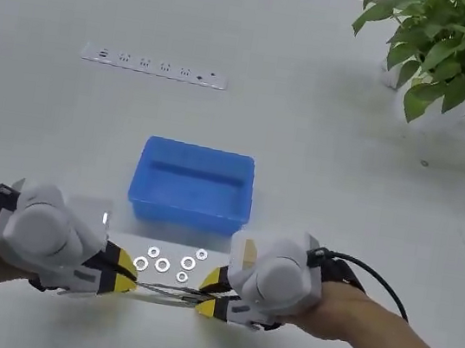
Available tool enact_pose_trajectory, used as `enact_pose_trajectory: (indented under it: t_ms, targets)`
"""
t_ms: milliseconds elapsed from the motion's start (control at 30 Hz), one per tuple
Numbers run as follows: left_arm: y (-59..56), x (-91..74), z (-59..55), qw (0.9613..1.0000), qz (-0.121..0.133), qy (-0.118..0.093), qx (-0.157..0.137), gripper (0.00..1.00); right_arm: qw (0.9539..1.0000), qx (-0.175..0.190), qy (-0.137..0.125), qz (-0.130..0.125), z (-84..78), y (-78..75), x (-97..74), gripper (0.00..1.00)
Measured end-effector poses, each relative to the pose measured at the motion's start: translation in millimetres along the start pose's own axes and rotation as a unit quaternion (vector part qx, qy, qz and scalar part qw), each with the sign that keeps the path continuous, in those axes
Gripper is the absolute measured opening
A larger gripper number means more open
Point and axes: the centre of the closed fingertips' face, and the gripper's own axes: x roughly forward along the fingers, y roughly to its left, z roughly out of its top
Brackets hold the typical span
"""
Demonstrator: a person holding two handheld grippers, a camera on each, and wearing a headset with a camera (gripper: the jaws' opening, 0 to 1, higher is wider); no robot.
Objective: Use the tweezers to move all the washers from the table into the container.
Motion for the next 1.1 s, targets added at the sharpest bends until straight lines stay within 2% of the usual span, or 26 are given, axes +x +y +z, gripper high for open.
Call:
enact_pose_trajectory:
  t_ms: [700,933,1067,1100]
  targets:
    - [0.6,-16.8,38.2,0.9996,0.002,-0.026,0.015,0.06,0.9999,-0.006,-0.003,-0.009,4.0,-2.5,-1.7,0.11]
    - [9.3,-25.7,58.4,0.9984,0.014,-0.049,0.023,0.05,0.9997,-0.003,-0.017,-0.016,12.0,-4.6,-5.4,0.11]
    - [9.3,-27.9,68.1,0.9979,0.012,-0.056,0.028,0.05,0.9994,-0.003,-0.030,-0.019,20.4,-6.8,-5.7,0.09]
    - [8.8,-27.4,69.5,0.9979,0.010,-0.059,0.026,0.05,0.9993,0.016,-0.029,-0.019,20.6,-7.6,-5.0,0.08]
